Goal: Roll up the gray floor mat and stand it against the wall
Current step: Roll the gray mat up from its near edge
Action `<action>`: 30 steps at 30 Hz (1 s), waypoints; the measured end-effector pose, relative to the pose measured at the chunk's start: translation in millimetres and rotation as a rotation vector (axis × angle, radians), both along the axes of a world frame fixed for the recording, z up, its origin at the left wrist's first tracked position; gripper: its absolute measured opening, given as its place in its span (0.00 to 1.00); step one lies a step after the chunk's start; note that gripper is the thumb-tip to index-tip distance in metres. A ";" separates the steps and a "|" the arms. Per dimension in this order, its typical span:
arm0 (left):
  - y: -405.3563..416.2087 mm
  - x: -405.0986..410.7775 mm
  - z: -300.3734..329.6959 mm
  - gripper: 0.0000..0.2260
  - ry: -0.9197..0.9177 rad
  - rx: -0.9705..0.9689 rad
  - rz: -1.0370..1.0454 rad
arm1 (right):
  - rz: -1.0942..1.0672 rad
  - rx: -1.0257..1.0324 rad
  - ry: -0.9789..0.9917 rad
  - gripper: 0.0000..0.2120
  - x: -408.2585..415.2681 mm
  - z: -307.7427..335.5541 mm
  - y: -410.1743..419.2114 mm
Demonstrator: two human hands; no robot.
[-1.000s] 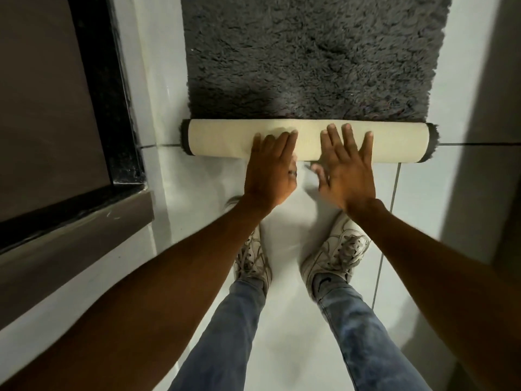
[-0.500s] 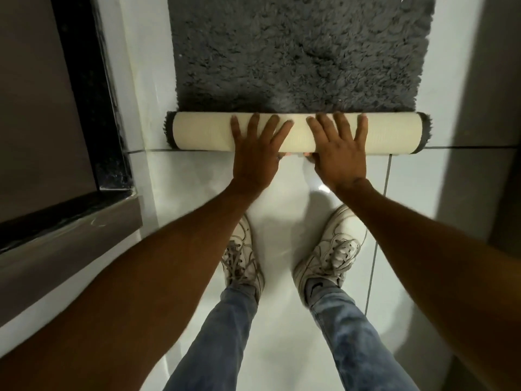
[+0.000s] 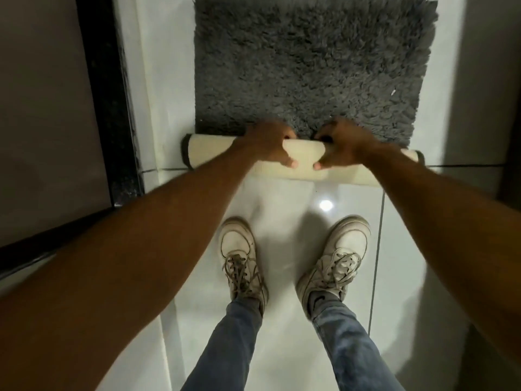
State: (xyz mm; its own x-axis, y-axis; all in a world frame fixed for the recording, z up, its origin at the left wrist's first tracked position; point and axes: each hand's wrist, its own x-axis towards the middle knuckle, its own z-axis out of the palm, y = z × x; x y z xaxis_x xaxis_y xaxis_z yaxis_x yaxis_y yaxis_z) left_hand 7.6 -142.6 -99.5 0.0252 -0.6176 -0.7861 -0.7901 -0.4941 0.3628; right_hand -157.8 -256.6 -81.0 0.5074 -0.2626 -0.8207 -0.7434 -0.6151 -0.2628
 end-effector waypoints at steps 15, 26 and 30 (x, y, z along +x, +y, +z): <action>73.9 -50.2 -22.7 0.48 -0.347 -0.448 -0.123 | 0.087 -0.318 -0.211 0.55 -54.6 -27.8 56.1; 39.2 -42.1 -32.0 0.34 -0.486 -0.483 -0.081 | 0.049 -0.487 -0.257 0.45 -36.8 -45.3 39.5; 65.0 -58.6 -16.2 0.36 -0.403 -0.406 -0.098 | 0.016 -0.371 -0.194 0.44 -54.2 -27.3 70.6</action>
